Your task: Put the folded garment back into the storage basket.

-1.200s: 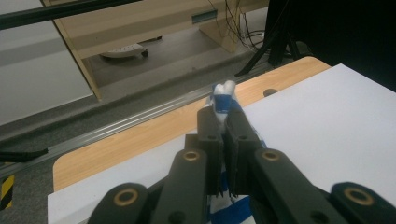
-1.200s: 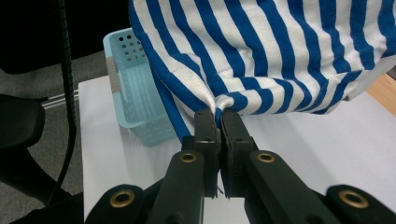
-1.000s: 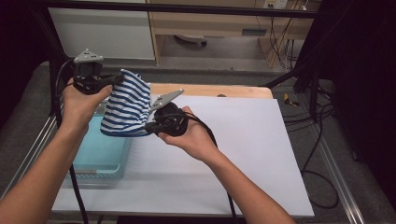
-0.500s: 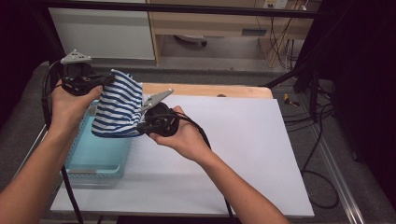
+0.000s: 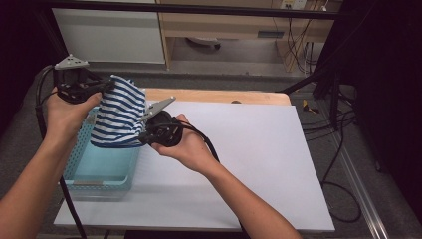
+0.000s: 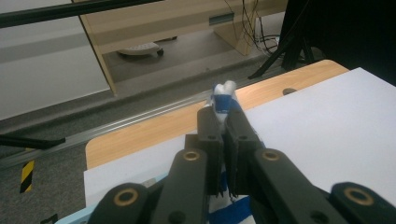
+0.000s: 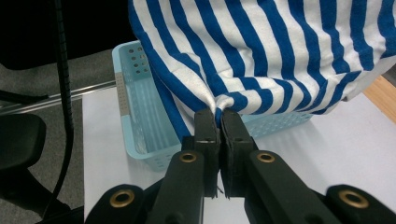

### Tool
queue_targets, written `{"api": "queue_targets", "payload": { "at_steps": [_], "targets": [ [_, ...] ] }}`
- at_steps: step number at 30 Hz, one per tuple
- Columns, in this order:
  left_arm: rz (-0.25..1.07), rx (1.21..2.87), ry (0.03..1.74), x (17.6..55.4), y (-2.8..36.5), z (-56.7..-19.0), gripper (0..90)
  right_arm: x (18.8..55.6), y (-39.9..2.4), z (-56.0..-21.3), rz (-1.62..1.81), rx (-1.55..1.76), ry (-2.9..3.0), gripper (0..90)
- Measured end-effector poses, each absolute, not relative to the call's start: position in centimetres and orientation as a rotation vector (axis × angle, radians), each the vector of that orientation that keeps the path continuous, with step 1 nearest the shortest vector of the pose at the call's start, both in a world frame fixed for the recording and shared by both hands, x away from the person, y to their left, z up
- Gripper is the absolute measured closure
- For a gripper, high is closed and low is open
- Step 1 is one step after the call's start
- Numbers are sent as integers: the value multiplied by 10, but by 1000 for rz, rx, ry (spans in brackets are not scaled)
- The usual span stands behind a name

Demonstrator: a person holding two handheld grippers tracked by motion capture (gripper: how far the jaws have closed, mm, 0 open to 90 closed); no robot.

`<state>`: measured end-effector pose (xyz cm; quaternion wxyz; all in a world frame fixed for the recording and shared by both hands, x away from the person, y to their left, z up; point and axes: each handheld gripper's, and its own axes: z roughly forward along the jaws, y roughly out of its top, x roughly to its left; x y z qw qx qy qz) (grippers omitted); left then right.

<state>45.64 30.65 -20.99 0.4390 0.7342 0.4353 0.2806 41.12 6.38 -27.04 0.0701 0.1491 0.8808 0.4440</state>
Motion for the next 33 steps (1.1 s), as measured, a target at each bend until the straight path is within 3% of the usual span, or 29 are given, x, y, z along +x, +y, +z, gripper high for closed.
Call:
{"api": "queue_targets", "payload": {
  "at_steps": [33],
  "targets": [
    [700, 1824, 1128, 455, 330, -222, 865, 413, 92, -284, 1346, 421, 2674, 875]
  ]
}}
